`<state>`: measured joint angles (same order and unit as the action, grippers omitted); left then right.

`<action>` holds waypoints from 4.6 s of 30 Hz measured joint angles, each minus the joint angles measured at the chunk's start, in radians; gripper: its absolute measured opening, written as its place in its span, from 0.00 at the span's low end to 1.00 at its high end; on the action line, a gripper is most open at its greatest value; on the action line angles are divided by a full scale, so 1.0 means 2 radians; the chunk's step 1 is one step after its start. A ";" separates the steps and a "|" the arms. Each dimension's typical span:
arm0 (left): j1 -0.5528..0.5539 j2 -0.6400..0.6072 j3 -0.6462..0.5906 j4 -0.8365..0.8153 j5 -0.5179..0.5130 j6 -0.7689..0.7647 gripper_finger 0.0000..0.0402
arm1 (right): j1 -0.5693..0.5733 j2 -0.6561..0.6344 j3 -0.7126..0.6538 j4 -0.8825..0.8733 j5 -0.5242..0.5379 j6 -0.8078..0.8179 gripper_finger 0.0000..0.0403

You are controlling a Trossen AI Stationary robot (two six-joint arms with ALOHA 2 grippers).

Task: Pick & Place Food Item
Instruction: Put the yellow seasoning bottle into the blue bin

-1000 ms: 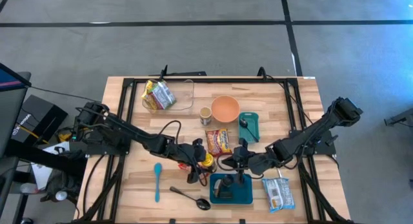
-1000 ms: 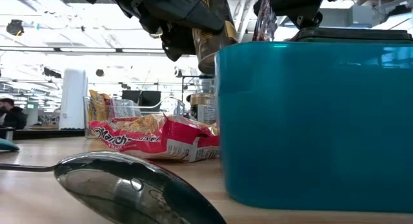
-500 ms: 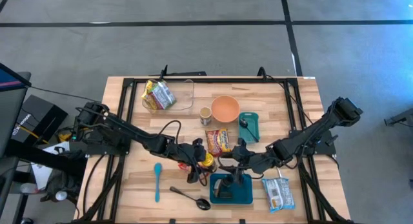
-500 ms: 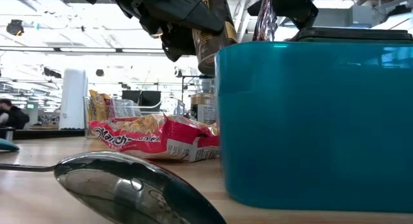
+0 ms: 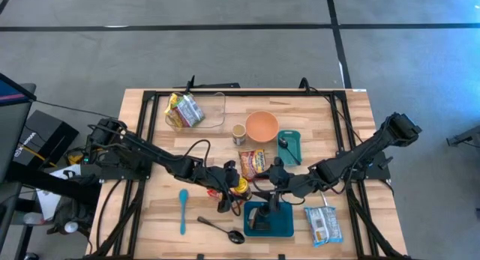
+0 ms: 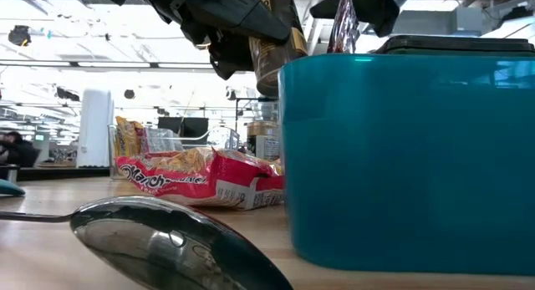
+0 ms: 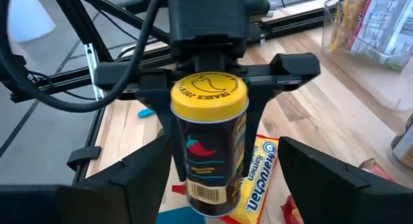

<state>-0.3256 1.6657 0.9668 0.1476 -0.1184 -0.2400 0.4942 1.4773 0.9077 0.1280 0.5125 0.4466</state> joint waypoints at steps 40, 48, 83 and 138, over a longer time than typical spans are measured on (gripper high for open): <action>0.000 0.000 0.000 0.001 0.001 0.000 0.54 | -0.028 0.067 0.000 0.111 -0.057 -0.028 0.69; 0.000 0.000 0.000 0.001 0.001 0.000 0.54 | -0.036 0.067 0.000 0.114 -0.079 -0.026 0.69; 0.000 0.000 0.000 0.002 0.000 0.000 0.54 | -0.050 0.067 0.000 0.112 -0.086 -0.015 0.69; 0.003 0.000 0.000 -0.006 0.002 -0.002 0.54 | -0.047 0.095 0.004 0.166 -0.084 -0.057 0.74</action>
<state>-0.3199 1.6653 0.9668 0.1359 -0.1145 -0.2430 0.3995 1.6672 0.9150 0.4595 0.3449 0.3320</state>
